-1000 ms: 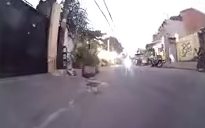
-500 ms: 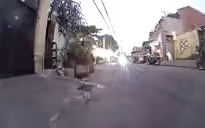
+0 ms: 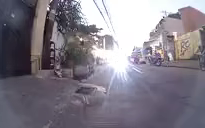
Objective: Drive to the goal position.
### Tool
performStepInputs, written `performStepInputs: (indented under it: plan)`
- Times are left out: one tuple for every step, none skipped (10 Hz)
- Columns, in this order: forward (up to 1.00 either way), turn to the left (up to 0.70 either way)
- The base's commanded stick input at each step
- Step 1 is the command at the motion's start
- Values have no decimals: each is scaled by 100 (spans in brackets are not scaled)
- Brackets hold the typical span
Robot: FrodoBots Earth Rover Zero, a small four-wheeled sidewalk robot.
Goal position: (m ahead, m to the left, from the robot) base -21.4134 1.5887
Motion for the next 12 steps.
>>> performStepInputs:
  plan:
    - [0, -62]
    - [0, -100]
    - [0, -100]
    - [0, -100]
    - [0, -100]
    - [0, -100]
    - [0, -100]
    - [0, -100]
    - [0, -100]
    - [0, -100]
    - [0, -100]
    - [0, -100]
